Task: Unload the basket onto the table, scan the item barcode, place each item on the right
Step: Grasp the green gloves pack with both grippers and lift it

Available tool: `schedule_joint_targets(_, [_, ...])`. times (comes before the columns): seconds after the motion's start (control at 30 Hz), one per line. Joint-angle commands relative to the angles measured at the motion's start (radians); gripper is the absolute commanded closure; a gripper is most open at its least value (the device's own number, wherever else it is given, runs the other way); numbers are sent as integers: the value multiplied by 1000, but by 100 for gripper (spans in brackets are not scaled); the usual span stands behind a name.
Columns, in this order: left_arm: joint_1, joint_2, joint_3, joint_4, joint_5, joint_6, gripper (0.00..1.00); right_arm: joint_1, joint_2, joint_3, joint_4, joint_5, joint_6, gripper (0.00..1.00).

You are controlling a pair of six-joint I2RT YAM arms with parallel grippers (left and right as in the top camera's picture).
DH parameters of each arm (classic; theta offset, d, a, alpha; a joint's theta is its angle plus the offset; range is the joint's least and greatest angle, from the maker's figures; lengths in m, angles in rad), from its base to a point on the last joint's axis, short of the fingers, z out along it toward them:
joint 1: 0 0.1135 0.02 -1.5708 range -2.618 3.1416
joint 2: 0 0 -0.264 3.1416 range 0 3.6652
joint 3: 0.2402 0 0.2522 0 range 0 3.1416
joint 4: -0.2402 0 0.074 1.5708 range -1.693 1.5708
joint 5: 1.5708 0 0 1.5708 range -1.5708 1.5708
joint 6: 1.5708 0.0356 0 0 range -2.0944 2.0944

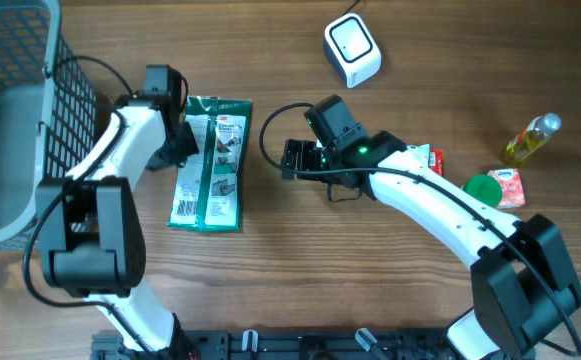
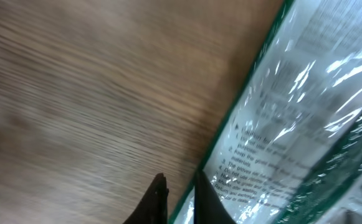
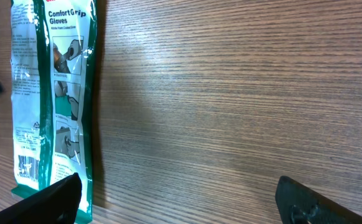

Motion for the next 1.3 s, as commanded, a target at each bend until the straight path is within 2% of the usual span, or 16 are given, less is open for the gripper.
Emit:
schedule_joint_targets(0.0, [2,22,-23,9,106,10,94,-2,10,-8,-9,22,10,0])
schedule_joint_targets(0.13, [-10,22,-32,12,220,10,95,-2,10,-8,-41,26,10,0])
schedule_joint_targets(0.33, [-91,22,-120,95,224,2,96,-5,10,-8,-58,32,5,0])
schedule_joint_targets(0.47, [-167,22,-134,94,234,1,96,-6,10,-8,-63,32,-35,0])
schedule_joint_targets(0.6, [-240,22,-134,97,235,-75,96,-6,10,-8,-70,28,-35,0])
schedule_joint_targets(0.7, [-271,22,-134,100,232,-88,96,-6,10,-8,-77,28,-35,0])
schedule_joint_targets(0.8, [-258,22,-134,97,158,-88,96,-6,10,-8,-80,28,-35,0])
schedule_joint_targets(1.0, [-207,22,-134,47,156,-89,96,-6,10,-8,-84,29,-39,0])
schedule_joint_targets(1.27, [-267,22,-178,22,275,-89,96,-6,10,-10,-91,29,-39,0])
